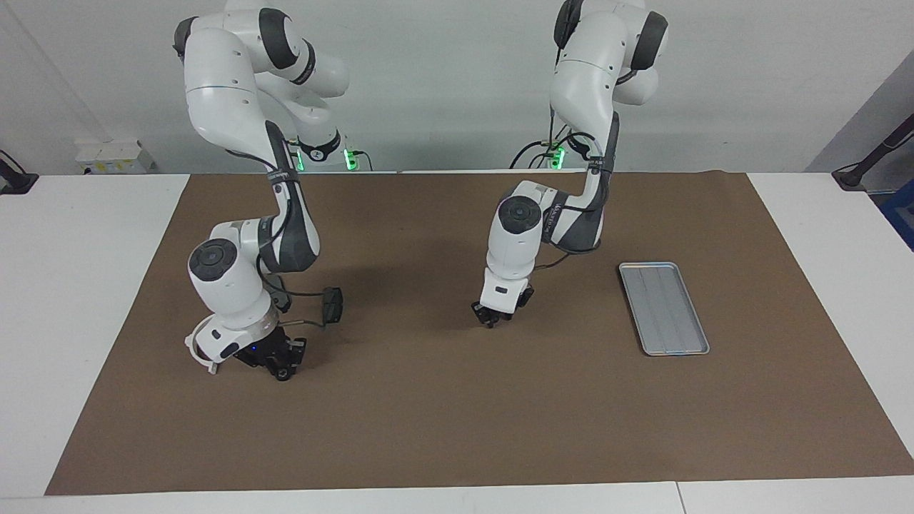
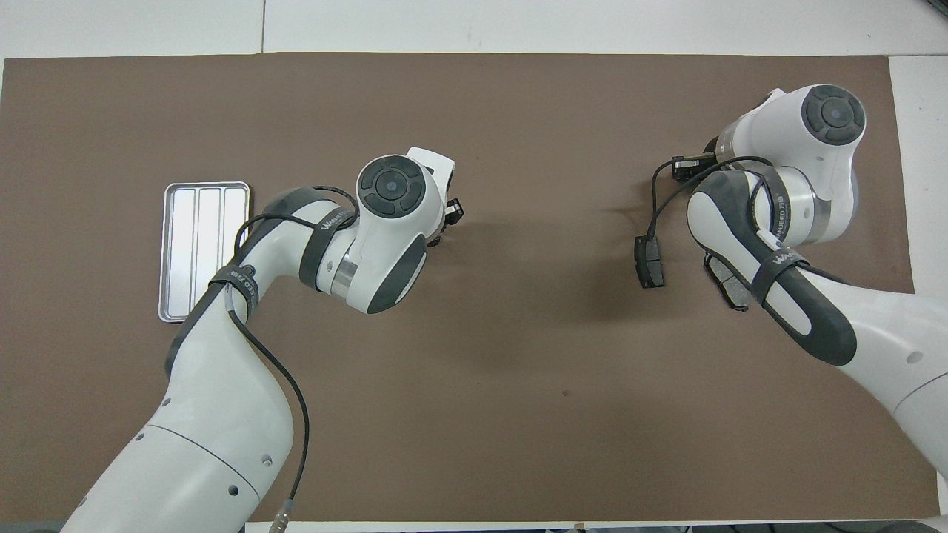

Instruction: Place bearing gear from tray to pile

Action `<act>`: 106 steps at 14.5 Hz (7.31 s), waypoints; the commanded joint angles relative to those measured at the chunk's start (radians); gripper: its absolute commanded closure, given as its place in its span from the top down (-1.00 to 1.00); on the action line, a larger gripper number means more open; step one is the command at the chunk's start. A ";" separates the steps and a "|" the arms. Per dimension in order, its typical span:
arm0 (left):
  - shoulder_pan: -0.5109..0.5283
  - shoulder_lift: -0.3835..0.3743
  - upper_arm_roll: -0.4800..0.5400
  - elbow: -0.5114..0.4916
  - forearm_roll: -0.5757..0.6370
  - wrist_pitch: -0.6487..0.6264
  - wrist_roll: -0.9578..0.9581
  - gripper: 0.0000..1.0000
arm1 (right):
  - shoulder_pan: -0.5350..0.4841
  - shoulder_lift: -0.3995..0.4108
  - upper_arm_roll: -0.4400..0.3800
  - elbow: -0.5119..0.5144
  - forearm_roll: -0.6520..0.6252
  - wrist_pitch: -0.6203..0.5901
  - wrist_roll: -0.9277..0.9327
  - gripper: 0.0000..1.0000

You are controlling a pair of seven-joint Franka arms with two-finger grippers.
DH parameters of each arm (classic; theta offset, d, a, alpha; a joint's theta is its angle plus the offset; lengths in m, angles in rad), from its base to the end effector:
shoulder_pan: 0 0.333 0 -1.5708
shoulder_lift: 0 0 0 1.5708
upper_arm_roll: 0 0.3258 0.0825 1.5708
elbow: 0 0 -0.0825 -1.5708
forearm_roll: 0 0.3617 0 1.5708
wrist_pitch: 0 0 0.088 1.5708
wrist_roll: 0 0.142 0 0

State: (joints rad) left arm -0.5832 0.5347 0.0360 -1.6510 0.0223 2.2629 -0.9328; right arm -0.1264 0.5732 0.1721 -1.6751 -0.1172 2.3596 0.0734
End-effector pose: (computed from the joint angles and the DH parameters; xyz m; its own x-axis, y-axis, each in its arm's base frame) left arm 0.5788 -0.3545 0.2955 0.9305 0.3586 0.0752 0.3565 -0.9334 0.0401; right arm 0.6832 0.0139 0.2729 0.9925 0.0172 0.1208 0.0185 -0.9998 -0.0099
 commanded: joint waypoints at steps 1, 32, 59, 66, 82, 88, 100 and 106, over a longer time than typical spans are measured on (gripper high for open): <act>0.058 -0.128 0.036 0.011 0.028 -0.100 -0.003 1.00 | -0.015 -0.013 0.012 -0.020 -0.022 0.012 -0.020 0.87; 0.476 -0.564 0.035 -0.049 -0.036 -0.623 0.717 1.00 | 0.636 0.058 0.046 0.357 -0.030 -0.430 1.144 1.00; 0.479 -0.595 0.035 -0.046 -0.036 -0.632 0.710 1.00 | 0.683 0.369 -0.003 0.672 -0.105 -0.445 1.151 0.49; 0.479 -0.595 0.035 -0.046 -0.036 -0.632 0.710 1.00 | 0.679 0.367 0.000 0.667 -0.033 -0.444 1.154 0.30; 0.479 -0.595 0.035 -0.046 -0.036 -0.634 0.710 1.00 | 0.636 0.347 0.004 0.664 -0.010 -0.459 1.088 -1.00; 0.479 -0.595 0.035 -0.046 -0.036 -0.634 0.709 1.00 | 0.472 0.134 0.014 0.667 -0.009 -0.707 0.739 -1.00; 0.479 -0.595 0.035 -0.046 -0.036 -0.634 0.710 1.00 | 0.004 -0.128 0.012 0.269 -0.007 -0.497 -0.150 -1.00; 0.479 -0.595 0.035 -0.046 -0.036 -0.634 0.709 1.00 | -0.056 -0.089 0.010 0.095 -0.021 -0.215 -0.202 -1.00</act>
State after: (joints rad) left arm -0.1144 -0.0352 0.0767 -1.6720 0.0019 1.6353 -0.2315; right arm -0.1507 0.5010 0.1700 -1.5154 -0.1374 2.0866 -0.0889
